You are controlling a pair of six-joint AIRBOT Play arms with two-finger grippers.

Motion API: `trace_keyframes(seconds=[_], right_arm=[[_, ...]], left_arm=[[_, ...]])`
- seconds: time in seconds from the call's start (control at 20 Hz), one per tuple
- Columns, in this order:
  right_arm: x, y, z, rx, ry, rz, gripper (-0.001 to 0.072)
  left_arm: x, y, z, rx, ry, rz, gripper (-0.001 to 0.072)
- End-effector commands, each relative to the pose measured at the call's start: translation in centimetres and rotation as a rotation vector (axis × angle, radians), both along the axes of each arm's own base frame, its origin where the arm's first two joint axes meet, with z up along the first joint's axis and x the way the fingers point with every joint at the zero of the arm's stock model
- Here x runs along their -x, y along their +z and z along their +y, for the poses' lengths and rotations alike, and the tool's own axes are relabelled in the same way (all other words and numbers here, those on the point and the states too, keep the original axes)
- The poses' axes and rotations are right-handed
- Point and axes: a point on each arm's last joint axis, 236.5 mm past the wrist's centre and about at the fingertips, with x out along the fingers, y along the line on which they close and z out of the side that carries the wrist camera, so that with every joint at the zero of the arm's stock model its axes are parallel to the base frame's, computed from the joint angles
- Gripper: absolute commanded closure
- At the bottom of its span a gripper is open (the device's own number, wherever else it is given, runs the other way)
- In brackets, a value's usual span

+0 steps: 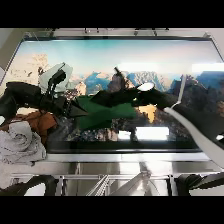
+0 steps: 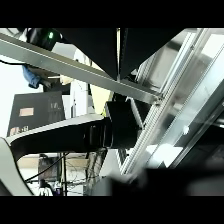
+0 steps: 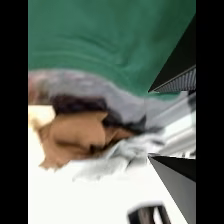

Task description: Fold the shirts.

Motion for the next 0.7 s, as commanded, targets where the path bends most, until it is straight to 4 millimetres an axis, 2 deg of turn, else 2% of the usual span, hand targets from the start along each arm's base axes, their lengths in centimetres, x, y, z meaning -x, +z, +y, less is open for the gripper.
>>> trace_keyframes(seconds=[0.0, 0.05, 0.1, 0.2, 0.3, 0.35, 0.45, 0.55, 0.65], right_arm=[[-3.3, 3.4, -7.4, 0.037, -0.076, -0.049, 0.0278], [-4.5, 2.3, -11.0, 0.125, -0.132, -0.024, 0.0217], [-5.4, 0.2, -15.1, 0.237, -0.191, 0.039, 0.0076], [-5.7, -4.6, -22.7, 0.424, -0.280, 0.176, 0.0073], [-5.6, -7.6, -26.6, 0.444, -0.328, 0.283, 0.0073], [-5.4, -8.9, -27.5, 0.442, -0.334, 0.324, 0.0073], [-5.0, -11.2, -27.5, 0.445, -0.310, 0.370, 0.0074], [-4.4, -12.8, -25.4, 0.418, -0.266, 0.406, 0.0075], [-4.0, -13.5, -22.8, 0.370, -0.225, 0.427, 0.0079]], left_arm=[[0.3, -0.4, 1.0, 0.001, 0.049, -0.012, 0.0692], [0.2, 0.0, 1.3, 0.001, 0.062, -0.026, 0.0692], [0.1, 0.4, 1.6, -0.001, 0.077, -0.043, 0.0691], [0.0, 1.3, 2.2, -0.005, 0.102, -0.083, 0.0691], [-0.1, 2.3, 2.9, -0.012, 0.136, -0.129, 0.0692], [-0.2, 2.8, 3.3, -0.016, 0.154, -0.152, 0.0692], [-0.2, 3.7, 3.9, -0.023, 0.180, -0.190, 0.0691], [-0.1, 4.5, 4.4, -0.031, 0.203, -0.229, 0.0691], [0.0, 5.1, 4.8, -0.036, 0.222, -0.253, 0.0691]])
